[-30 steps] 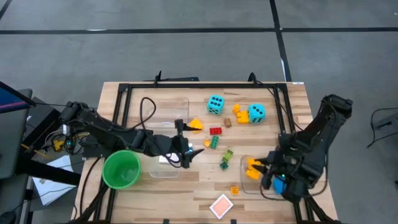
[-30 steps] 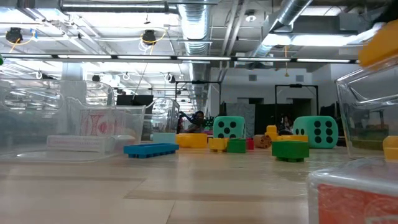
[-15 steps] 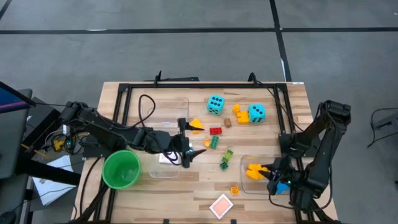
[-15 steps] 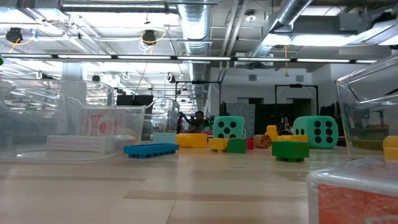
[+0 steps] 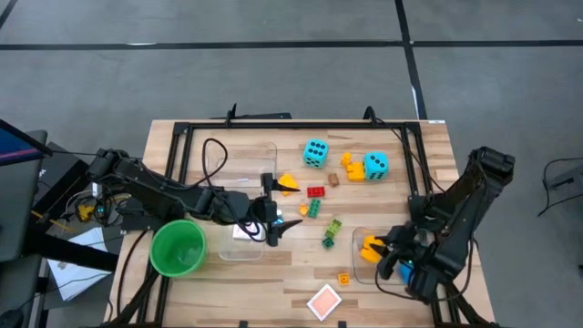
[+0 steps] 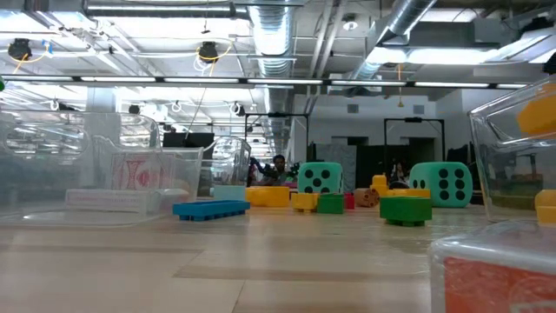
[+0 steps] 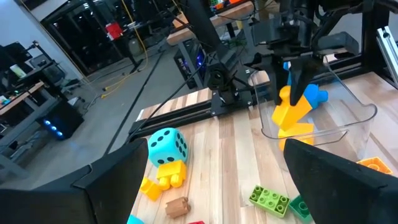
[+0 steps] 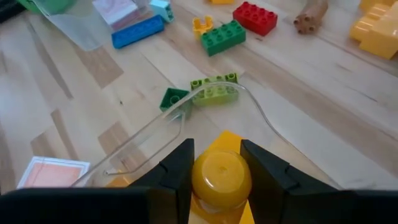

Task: Pick & Place Toys
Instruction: Put the yellow game piece into the bottom right transparent bin

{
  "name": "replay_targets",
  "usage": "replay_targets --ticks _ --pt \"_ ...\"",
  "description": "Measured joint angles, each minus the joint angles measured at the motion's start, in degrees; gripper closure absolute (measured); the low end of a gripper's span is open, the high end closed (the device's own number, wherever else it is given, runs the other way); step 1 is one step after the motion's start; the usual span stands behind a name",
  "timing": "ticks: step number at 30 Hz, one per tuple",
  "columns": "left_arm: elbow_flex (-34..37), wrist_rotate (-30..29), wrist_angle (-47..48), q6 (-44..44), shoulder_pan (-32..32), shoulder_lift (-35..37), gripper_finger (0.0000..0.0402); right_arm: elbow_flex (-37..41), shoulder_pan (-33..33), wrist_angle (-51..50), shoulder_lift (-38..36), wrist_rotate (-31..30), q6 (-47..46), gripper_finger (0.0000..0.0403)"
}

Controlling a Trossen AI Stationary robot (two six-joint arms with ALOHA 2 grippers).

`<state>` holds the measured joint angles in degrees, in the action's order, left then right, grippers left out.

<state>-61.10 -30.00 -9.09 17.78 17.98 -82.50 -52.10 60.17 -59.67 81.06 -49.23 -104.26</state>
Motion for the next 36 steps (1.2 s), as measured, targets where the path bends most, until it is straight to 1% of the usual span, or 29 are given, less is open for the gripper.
replay_targets --ticks 5,11,18,21,26,36 --pt "0.0 0.0 0.0 0.0 0.0 0.0 0.0032 0.0 -1.5 0.3 0.0 0.8 1.5 0.0295" --pt "0.0 0.0 0.0 0.0 0.0 0.0 0.0032 0.0 -1.6 2.2 0.0 1.0 4.4 0.0294" --pt "0.0 0.0 0.0 -0.2 0.0 0.0 0.0032 0.0 -1.6 2.1 0.0 0.9 4.4 0.0293" --pt "0.0 0.0 0.0 -0.2 0.0 0.0 0.0032 0.0 -1.6 2.1 0.0 -0.3 4.4 0.0289" --pt "0.0 -0.1 0.0 -0.2 0.0 0.0 0.0032 0.0 -1.8 2.1 0.0 -2.3 4.3 0.0264" --pt "0.0 -0.1 0.0 -0.2 0.0 0.0 0.0032 0.0 -2.2 1.8 0.0 -3.6 4.2 0.0203"
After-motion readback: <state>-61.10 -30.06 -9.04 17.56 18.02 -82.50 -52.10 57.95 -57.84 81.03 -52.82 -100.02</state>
